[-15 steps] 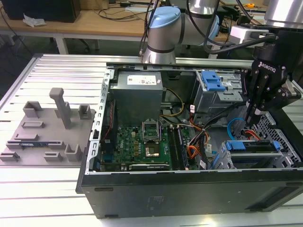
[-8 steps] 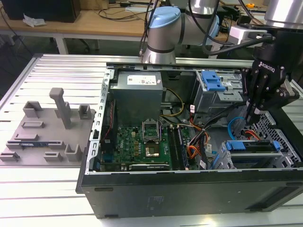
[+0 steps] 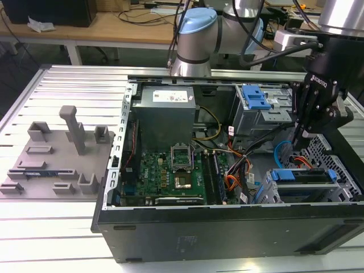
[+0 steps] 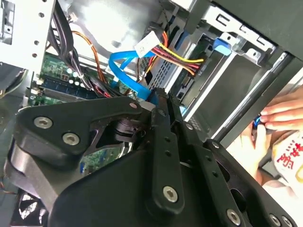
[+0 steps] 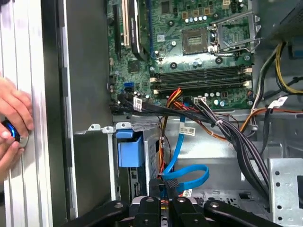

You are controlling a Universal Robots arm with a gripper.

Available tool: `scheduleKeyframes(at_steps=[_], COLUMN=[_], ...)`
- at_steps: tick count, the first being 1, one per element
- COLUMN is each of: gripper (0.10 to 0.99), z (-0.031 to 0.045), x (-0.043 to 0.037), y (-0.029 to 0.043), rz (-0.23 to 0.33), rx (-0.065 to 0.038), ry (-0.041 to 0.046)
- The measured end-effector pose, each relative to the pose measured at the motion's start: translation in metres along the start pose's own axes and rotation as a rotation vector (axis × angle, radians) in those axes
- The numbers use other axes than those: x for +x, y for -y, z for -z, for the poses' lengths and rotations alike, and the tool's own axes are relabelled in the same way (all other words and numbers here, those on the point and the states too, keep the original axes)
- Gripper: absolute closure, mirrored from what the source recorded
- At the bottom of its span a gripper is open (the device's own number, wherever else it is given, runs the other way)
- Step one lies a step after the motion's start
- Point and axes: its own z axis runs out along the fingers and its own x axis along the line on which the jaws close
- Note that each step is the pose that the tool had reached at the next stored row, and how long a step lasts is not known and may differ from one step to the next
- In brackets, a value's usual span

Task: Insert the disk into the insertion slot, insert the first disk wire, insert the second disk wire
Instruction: 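Insert the second disk wire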

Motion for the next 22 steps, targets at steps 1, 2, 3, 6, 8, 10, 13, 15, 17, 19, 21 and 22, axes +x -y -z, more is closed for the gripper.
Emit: scheduleKeyframes(at_steps=[1,2,3,6,8,10,13,15,17,19,21,22], gripper=[0.925,0.925,0.925,0.925,0.925,0.925,0.925,0.925,0.925,0.925,0.925,0.925], z=[-0.0006,-0.0011,-0.0016,-0.0026,-0.0033,-0.0047,-0.0077,-0.0091,-0.0118,-0.0144,-0.0169,-0.0179], x=[0.0025,0.0043,0.0063,0.0106,0.0133,0.0188,0.0289,0.0339,0.0429,0.0502,0.0553,0.057], y=[0.0002,0.0003,0.0005,0.0009,0.001,0.0014,0.0031,0.0054,0.0096,0.0101,0.0105,0.0106], rz=[-0.002,-0.004,-0.005,-0.007,-0.007,-0.007,-0.007,-0.007,-0.007,-0.007,-0.006,-0.007], rx=[0.009,0.015,0.022,0.027,0.025,0.022,0.019,0.018,0.016,0.015,0.015,0.015], ry=[0.0056,0.0114,0.0227,0.0735,0.1089,0.1636,0.2063,0.216,0.2369,0.2474,0.2499,0.2514])
